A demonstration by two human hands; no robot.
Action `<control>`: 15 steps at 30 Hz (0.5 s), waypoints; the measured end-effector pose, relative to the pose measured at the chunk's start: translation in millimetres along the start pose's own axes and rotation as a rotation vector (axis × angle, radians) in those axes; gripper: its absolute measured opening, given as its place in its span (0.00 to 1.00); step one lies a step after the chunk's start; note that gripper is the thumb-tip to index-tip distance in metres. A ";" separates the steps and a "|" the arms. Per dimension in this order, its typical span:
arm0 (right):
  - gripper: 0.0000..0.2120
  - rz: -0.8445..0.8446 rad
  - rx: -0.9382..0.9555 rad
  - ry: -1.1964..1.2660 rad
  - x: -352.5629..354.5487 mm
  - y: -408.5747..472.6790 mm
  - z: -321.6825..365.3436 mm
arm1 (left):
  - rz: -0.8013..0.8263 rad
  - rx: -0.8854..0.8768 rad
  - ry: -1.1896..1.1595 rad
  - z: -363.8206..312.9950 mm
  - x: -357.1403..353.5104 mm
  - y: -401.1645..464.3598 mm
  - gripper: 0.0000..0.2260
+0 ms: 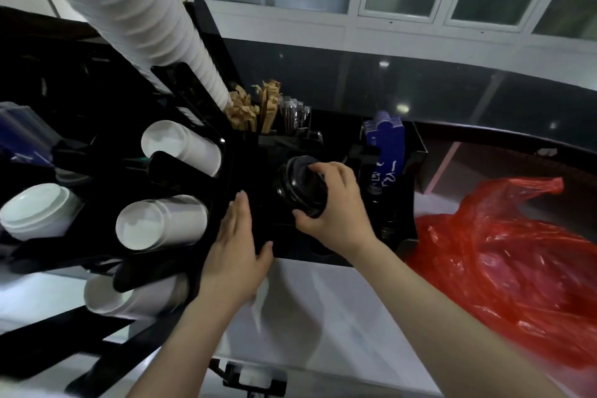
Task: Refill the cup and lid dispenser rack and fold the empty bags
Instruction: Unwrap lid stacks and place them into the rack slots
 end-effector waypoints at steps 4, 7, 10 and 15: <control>0.36 0.105 0.034 -0.138 -37.3 25.4 19.0 | -0.029 0.038 0.009 7.9 7.2 -4.5 0.41; 0.38 0.188 0.031 -0.339 -59.2 35.4 17.8 | -0.004 0.046 0.022 13.4 4.8 -4.7 0.41; 0.38 0.220 0.018 -0.527 -75.1 41.6 13.3 | 0.034 0.044 0.043 18.1 -1.6 -4.4 0.40; 0.29 0.330 0.037 -0.734 -100.5 47.1 7.1 | 0.072 0.042 0.105 23.7 -9.1 -1.1 0.37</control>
Point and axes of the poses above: each hand's wrist, its own y-axis towards the middle knuckle, its own x-axis out of the back of the hand, z = x × y, the point moved 4 cm from there along y, towards the middle knuckle, and after that the axes turned 14 degrees about z, right-handed, at the moved point
